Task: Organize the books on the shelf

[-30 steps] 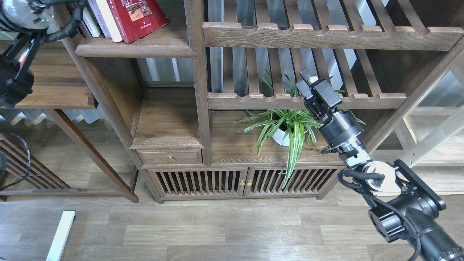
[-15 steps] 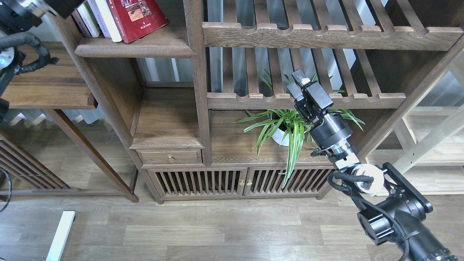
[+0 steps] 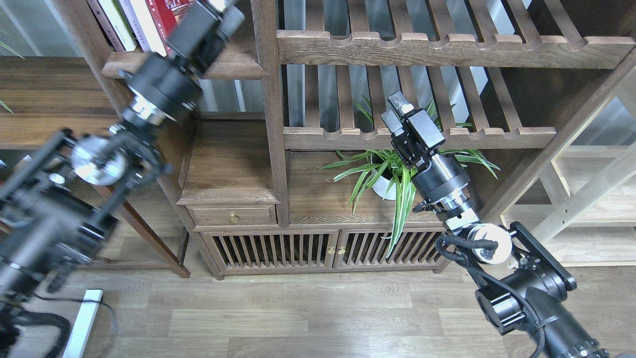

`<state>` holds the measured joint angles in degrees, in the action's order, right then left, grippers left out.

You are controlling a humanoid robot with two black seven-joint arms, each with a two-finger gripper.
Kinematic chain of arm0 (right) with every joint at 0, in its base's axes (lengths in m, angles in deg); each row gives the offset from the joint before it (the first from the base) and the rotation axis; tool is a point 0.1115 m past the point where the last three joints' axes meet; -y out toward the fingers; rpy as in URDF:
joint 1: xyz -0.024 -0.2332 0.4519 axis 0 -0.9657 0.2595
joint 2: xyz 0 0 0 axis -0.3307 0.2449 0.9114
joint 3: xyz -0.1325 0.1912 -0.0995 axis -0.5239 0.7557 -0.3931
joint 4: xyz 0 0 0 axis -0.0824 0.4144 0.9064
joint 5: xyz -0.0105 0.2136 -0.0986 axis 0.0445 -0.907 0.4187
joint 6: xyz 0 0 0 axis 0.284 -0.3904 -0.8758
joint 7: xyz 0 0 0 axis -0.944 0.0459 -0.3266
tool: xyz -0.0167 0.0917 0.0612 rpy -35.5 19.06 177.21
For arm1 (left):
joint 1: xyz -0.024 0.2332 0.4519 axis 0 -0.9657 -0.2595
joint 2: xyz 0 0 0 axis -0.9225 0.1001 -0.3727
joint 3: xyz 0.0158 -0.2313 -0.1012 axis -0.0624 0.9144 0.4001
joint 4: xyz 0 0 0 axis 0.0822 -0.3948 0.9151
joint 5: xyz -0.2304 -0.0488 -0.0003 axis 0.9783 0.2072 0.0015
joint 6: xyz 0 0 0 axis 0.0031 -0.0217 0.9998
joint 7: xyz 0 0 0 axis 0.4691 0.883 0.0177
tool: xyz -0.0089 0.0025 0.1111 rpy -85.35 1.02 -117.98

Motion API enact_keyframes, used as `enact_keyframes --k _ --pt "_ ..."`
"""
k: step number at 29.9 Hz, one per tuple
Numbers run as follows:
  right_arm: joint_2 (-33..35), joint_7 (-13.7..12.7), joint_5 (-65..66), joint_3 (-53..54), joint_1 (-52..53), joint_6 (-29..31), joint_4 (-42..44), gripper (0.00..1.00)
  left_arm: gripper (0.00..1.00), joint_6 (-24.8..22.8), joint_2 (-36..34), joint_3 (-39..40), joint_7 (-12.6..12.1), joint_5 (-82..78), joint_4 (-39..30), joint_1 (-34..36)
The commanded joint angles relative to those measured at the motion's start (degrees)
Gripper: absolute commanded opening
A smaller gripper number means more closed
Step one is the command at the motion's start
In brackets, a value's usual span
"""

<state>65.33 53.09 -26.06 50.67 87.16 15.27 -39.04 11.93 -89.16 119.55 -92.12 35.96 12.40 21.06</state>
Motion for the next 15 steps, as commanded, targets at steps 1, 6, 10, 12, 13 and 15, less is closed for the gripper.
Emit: enact_keyframes --k 1,6,10,12,13,15 --pt "-0.09 0.02 0.73 0.94 1.11 0.00 -0.09 0.81 0.94 0.00 4.68 -0.89 -0.31 -0.25 0.83 -0.61" --pt "0.00 0.02 2.05 1.03 3.92 0.00 -0.27 0.81 0.94 0.00 8.47 -2.39 -0.40 -0.86 3.30 -0.52" --pt "0.00 0.02 2.93 1.03 4.45 0.00 -0.27 0.81 0.94 0.00 8.47 -5.46 -0.31 -0.86 4.53 -0.61" --pt "-0.09 0.20 2.93 1.03 4.45 0.00 -0.27 0.81 0.94 0.00 8.47 -6.17 -0.31 -0.86 4.62 -0.78" --pt "-0.09 0.37 2.93 1.12 4.45 0.00 -0.27 0.81 0.94 0.00 8.47 -6.43 -0.31 -0.86 4.79 -0.87" --pt "0.00 0.38 2.93 1.12 4.45 0.00 -0.27 0.81 0.94 0.00 8.47 -6.61 -0.31 -0.86 5.06 -1.22"
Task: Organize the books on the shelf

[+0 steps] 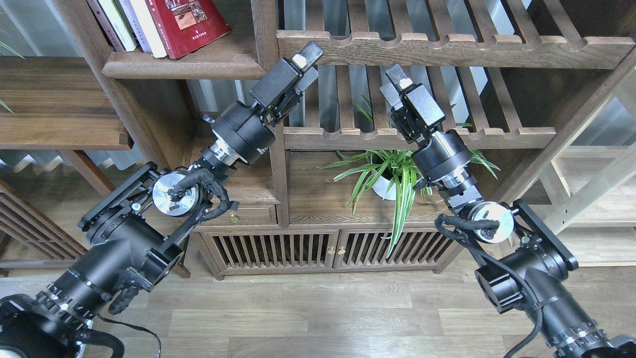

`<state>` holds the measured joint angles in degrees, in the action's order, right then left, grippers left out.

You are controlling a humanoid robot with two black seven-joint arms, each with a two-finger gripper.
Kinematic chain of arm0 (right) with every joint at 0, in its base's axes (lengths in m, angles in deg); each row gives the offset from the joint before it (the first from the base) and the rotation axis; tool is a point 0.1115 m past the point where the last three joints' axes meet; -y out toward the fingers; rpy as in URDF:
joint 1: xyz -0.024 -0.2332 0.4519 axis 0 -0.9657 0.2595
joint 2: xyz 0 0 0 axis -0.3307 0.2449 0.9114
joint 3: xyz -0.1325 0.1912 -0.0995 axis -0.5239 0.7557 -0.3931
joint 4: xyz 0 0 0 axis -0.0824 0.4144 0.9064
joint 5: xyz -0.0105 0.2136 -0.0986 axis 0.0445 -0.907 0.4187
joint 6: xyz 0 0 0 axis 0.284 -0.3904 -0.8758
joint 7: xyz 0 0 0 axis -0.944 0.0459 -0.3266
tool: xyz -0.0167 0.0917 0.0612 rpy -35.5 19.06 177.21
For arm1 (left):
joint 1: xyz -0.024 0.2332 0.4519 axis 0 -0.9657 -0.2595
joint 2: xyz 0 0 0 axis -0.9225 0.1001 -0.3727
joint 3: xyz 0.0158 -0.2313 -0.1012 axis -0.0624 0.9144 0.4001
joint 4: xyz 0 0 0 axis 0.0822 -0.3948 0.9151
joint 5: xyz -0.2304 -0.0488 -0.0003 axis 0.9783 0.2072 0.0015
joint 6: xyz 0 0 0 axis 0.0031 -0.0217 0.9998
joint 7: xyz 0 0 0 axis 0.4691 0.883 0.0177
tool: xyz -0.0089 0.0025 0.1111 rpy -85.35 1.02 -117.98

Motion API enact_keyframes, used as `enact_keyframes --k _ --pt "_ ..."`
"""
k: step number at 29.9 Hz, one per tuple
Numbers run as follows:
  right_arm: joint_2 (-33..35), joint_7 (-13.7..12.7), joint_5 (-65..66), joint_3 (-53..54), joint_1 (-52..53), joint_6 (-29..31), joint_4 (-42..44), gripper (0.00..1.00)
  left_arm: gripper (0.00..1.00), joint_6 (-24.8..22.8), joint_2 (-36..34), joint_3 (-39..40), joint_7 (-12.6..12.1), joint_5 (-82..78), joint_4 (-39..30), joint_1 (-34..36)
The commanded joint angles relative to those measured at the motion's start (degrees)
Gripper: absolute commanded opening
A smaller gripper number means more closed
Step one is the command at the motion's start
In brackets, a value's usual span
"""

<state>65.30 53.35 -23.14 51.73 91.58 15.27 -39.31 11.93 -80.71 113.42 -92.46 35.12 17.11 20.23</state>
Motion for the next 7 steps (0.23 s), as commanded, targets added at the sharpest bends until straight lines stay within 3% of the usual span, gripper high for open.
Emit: enact_keyframes --k 1,7 --pt "-0.05 0.20 0.01 0.06 0.03 0.00 0.00 0.81 0.94 0.00 0.01 -0.56 0.03 -0.02 0.35 -0.39" --pt "-0.31 0.47 0.01 0.59 0.11 0.00 0.00 0.81 0.94 0.00 0.01 -0.74 -0.06 -0.02 0.35 -0.21"
